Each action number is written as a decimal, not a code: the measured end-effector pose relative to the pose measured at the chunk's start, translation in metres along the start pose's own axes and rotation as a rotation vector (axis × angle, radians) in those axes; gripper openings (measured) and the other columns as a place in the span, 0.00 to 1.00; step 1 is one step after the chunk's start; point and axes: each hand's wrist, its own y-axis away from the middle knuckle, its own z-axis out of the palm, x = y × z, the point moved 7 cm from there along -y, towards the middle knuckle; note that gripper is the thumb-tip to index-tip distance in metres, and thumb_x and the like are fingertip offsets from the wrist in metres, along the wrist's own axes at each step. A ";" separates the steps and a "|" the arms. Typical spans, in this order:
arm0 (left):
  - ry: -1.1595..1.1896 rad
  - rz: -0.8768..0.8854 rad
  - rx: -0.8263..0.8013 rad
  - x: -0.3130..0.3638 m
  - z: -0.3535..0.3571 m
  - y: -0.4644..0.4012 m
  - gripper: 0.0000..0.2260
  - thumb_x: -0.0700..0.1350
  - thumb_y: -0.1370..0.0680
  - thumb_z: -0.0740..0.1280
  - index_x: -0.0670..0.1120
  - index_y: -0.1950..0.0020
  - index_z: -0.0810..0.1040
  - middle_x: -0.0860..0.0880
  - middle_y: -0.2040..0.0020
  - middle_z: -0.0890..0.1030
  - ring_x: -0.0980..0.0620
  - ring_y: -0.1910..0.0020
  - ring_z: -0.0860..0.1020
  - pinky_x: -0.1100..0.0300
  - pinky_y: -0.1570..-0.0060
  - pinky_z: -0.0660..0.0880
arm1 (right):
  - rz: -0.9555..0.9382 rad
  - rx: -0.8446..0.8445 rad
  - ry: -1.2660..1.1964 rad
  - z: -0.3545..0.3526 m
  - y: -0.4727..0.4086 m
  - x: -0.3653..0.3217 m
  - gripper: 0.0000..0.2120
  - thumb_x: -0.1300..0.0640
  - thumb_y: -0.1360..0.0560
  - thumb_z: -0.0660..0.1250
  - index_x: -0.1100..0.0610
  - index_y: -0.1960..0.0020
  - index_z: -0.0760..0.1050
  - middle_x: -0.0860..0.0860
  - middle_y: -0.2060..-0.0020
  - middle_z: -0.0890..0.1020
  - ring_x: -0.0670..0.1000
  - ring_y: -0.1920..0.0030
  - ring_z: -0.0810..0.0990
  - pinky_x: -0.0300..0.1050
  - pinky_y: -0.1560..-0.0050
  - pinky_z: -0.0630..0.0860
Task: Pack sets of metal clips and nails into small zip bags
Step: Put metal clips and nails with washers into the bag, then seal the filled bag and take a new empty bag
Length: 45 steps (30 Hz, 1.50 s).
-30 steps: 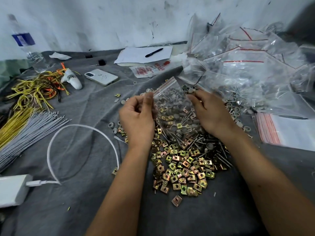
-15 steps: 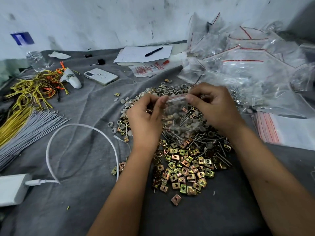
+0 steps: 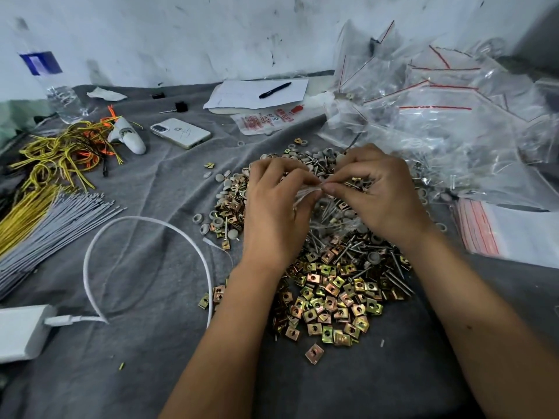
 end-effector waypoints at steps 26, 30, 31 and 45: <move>0.100 -0.122 -0.064 -0.009 0.007 0.002 0.04 0.39 0.26 0.78 0.44 0.58 0.84 0.52 0.50 0.83 0.48 0.45 0.73 0.58 0.47 0.68 | 0.009 -0.116 0.059 0.009 0.000 -0.010 0.05 0.59 0.28 0.78 0.59 0.52 0.87 0.50 0.60 0.84 0.50 0.57 0.82 0.54 0.55 0.79; 0.075 -0.219 -0.064 -0.013 0.006 0.002 0.04 0.45 0.24 0.77 0.46 0.54 0.85 0.53 0.52 0.83 0.48 0.47 0.75 0.56 0.49 0.70 | -0.001 -0.083 0.069 0.007 -0.001 -0.012 0.04 0.60 0.26 0.76 0.60 0.52 0.85 0.50 0.59 0.83 0.49 0.57 0.81 0.48 0.54 0.79; 0.075 -0.245 -0.053 -0.016 0.004 0.002 0.04 0.46 0.24 0.77 0.46 0.54 0.85 0.53 0.52 0.83 0.48 0.47 0.76 0.56 0.49 0.70 | 0.009 -0.063 0.075 0.005 -0.002 -0.011 0.03 0.61 0.25 0.76 0.60 0.52 0.85 0.49 0.59 0.82 0.49 0.57 0.80 0.47 0.55 0.79; 0.142 -0.382 -0.038 -0.027 0.000 0.002 0.02 0.43 0.24 0.77 0.47 0.54 0.85 0.54 0.50 0.84 0.50 0.45 0.76 0.68 0.47 0.65 | 0.084 0.040 0.052 -0.004 0.000 0.000 0.02 0.62 0.24 0.74 0.58 0.51 0.83 0.50 0.58 0.81 0.51 0.58 0.80 0.51 0.57 0.79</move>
